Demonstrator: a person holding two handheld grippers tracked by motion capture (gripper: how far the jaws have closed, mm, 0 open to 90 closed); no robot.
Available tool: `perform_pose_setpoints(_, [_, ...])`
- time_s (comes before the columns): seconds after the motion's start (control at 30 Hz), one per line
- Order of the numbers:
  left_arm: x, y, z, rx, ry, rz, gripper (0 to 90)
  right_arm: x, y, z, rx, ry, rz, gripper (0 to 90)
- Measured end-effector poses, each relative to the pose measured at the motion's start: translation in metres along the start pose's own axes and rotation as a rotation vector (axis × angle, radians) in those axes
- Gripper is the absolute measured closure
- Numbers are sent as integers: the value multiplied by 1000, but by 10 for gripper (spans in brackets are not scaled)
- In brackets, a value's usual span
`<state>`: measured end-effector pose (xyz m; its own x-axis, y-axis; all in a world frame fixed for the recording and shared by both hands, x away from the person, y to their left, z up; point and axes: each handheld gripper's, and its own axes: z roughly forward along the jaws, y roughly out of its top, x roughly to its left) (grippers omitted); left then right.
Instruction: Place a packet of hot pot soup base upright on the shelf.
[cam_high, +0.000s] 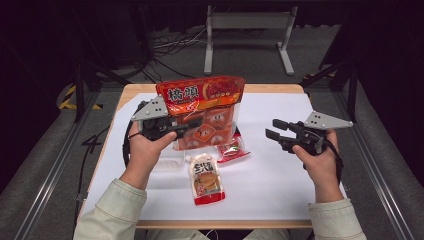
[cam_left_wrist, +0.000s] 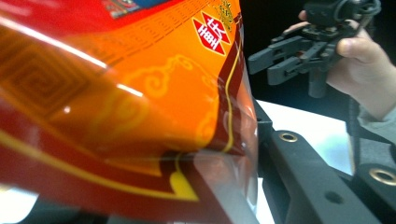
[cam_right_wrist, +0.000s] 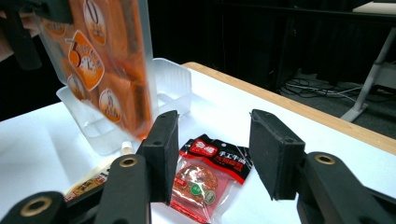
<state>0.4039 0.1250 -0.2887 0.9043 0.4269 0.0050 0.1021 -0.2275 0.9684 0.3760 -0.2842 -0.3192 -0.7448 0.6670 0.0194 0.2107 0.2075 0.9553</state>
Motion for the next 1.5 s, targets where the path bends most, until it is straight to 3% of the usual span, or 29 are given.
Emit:
perform_pose_setpoints(0.2, [16,1,-1,17,58,-17,711,-3,-2,0,6,-4,8,536])
perform_pose_setpoints(0.67, [53,-4,-12,0,154,-72,711,-8,-7,2,19,-6,23,537])
perform_pose_setpoints(1.03, [74,-13,-20,12,237,-93,711,-6,-6,3,29,-10,11,535])
perform_pose_setpoints(1.5, [93,-28,-28,-26,334,-157,710,-5,-4,1,19,-4,7,535])
